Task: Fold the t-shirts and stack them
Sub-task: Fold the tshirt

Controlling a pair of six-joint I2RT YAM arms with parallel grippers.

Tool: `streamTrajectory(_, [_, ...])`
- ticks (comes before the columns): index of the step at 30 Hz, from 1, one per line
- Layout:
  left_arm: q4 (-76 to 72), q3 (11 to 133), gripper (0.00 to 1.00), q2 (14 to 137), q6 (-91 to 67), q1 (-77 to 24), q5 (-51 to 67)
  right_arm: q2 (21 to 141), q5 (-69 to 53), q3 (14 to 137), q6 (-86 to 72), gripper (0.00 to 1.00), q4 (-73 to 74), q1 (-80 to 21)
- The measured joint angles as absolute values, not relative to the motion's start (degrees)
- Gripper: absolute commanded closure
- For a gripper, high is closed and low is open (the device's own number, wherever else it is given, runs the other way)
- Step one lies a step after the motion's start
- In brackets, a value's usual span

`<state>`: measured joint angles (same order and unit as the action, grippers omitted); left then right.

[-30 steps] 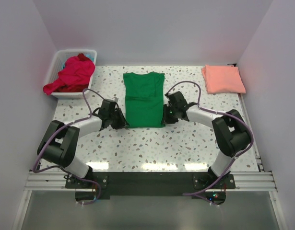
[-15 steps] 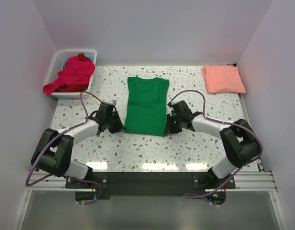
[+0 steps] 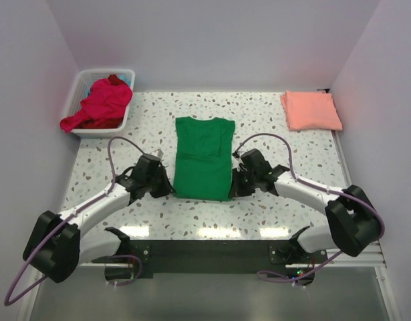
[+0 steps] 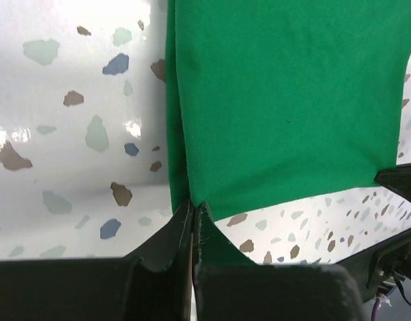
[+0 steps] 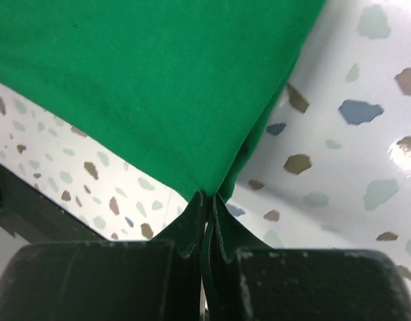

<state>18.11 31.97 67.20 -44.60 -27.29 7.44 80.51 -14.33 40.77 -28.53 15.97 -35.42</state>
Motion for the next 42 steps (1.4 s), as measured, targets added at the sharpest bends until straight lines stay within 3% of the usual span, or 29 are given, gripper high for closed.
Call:
streamTrajectory(10, [26.7,32.3,1.00,56.7,-48.7,-31.1,0.5,68.3,-11.2,40.8,-30.7,1.00,21.0,-40.4])
streamTrajectory(18, [30.0,41.5,1.00,54.5,-50.2,-31.7,-6.5,67.5,-6.5,45.3,-30.8,1.00,25.1,-40.7])
streamTrajectory(42, [28.8,71.4,1.00,84.9,-39.7,-31.1,-22.2,86.0,13.6,71.5,-25.2,1.00,28.7,-37.7])
